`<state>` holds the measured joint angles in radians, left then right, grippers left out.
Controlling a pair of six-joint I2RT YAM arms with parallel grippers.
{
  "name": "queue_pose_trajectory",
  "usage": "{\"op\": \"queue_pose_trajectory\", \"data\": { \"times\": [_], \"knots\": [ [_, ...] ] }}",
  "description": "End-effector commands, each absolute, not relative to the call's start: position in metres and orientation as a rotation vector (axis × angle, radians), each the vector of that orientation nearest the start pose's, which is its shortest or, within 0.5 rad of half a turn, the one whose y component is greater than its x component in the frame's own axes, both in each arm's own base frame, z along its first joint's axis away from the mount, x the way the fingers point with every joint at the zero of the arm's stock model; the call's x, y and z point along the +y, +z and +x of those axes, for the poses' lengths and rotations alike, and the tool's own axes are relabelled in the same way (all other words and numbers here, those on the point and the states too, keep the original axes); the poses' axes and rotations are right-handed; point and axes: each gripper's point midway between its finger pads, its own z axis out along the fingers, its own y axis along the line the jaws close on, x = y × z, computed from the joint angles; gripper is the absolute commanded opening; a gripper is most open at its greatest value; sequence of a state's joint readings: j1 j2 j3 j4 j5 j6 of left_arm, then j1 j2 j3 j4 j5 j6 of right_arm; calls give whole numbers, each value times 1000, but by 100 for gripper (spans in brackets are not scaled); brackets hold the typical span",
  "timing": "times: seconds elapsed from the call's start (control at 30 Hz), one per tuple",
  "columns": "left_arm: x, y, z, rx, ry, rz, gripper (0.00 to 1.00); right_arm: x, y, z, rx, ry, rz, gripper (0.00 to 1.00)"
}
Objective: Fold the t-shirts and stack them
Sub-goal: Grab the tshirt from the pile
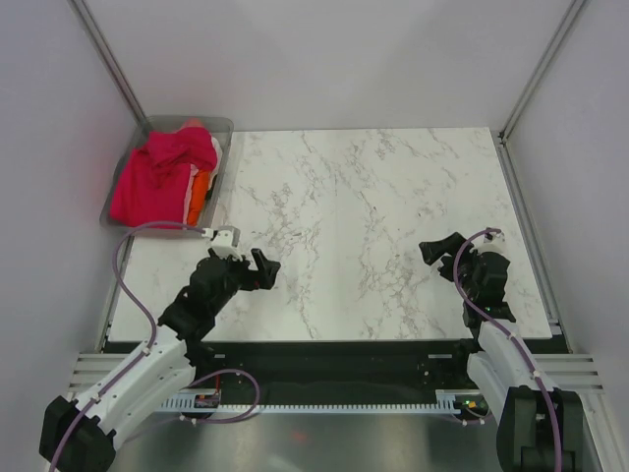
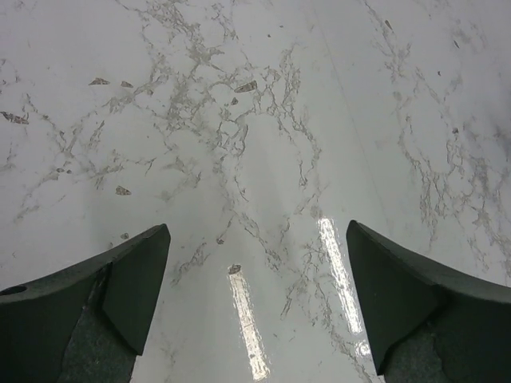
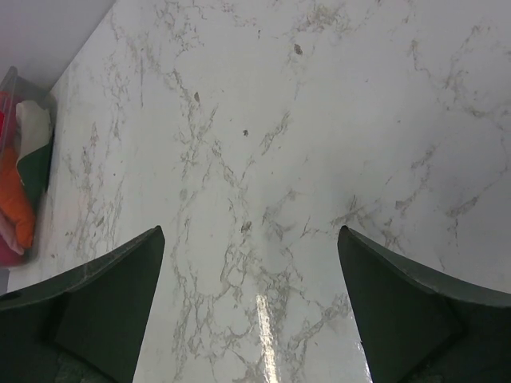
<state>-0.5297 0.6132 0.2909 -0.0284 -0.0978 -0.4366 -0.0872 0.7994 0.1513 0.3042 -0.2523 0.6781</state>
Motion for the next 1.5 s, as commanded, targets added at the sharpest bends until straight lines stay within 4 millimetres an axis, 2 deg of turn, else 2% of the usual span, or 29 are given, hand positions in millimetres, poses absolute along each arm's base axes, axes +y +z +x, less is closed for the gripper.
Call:
{"op": "queue_pose_trajectory", "data": {
  "times": [0.0, 0.07, 0.1, 0.13, 0.2, 0.23, 0.3, 0.33, 0.37, 0.4, 0.43, 0.47, 0.5, 0.53, 0.57, 0.6, 0.63, 0.7, 0.9, 1.0, 1.03, 1.07, 1.13, 1.17, 1.27, 1.33, 1.37, 1.4, 1.47],
  "knots": [
    [-137, 132, 248, 1932, -526, -21, 100, 41, 105, 290, 1824, 626, 559, 98],
    [-136, 136, 254, 1936, -508, -62, 100, 41, 105, 291, 1820, 624, 561, 98],
    [-127, 134, 259, 1947, -458, -111, 100, 40, 105, 291, 1821, 622, 563, 98],
    [-125, 147, 265, 1934, -441, -152, 100, 40, 104, 290, 1828, 619, 566, 98],
    [-111, 141, 273, 1982, -346, -291, 100, 40, 104, 290, 1829, 619, 567, 98],
    [-110, 158, 281, 1954, -348, -339, 98, 39, 104, 290, 1827, 617, 568, 98],
    [-99, 153, 291, 2009, -298, -461, 93, 38, 103, 291, 1824, 613, 577, 98],
    [-98, 177, 303, 1980, -325, -501, 92, 39, 103, 291, 1826, 616, 577, 98],
    [-83, 172, 316, 2002, -292, -589, 92, 40, 102, 291, 1832, 621, 576, 98],
    [-83, 177, 323, 2019, -344, -619, 91, 41, 102, 290, 1835, 627, 572, 98],
    [-77, 192, 335, 2007, -368, -667, 90, 41, 101, 290, 1839, 627, 571, 98],
    [-54, 195, 346, 1982, -363, -779, 89, 41, 103, 290, 1834, 628, 570, 98],
    [-47, 185, 356, 2014, -361, -833, 89, 41, 102, 290, 1836, 628, 572, 98],
    [-37, 200, 367, 1976, -362, -876, 89, 41, 102, 290, 1832, 625, 571, 98],
    [-20, 205, 376, 1944, -341, -932, 89, 41, 104, 289, 1827, 626, 569, 98],
    [-12, 200, 387, 1952, -309, -957, 89, 40, 104, 289, 1823, 624, 570, 98],
    [-4, 222, 399, 1903, -299, -954, 89, 40, 104, 289, 1823, 624, 570, 98],
    [14, 237, 419, 1862, -227, -964, 88, 40, 104, 288, 1822, 622, 569, 98],
    [86, 257, 453, 1722, -37, -1102, 84, 40, 104, 288, 1824, 621, 570, 98],
    [108, 246, 468, 1678, 48, -1156, 83, 41, 104, 288, 1823, 628, 566, 98],
    [110, 253, 476, 1661, 55, -1144, 83, 42, 104, 288, 1825, 632, 563, 98],
    [118, 233, 486, 1707, 104, -1141, 82, 42, 104, 288, 1826, 631, 562, 98],
    [126, 235, 503, 1706, 119, -1123, 82, 42, 104, 288, 1827, 632, 564, 98],
    [134, 218, 510, 1732, 150, -1134, 82, 42, 105, 288, 1824, 630, 563, 98],
    [147, 214, 530, 1733, 147, -1133, 77, 41, 105, 287, 1820, 629, 562, 98],
    [149, 206, 551, 1766, 106, -1100, 58, 41, 106, 287, 1817, 628, 562, 98],
    [148, 203, 559, 1796, 84, -1061, 22, 42, 105, 287, 1819, 628, 560, 98],
    [151, 206, 567, 1793, 77, -1044, 4, 42, 105, 287, 1820, 630, 560, 98],
    [153, 208, 572, 1797, 66, -1025, 2, 42, 105, 288, 1818, 629, 560, 98]
  ]
}}
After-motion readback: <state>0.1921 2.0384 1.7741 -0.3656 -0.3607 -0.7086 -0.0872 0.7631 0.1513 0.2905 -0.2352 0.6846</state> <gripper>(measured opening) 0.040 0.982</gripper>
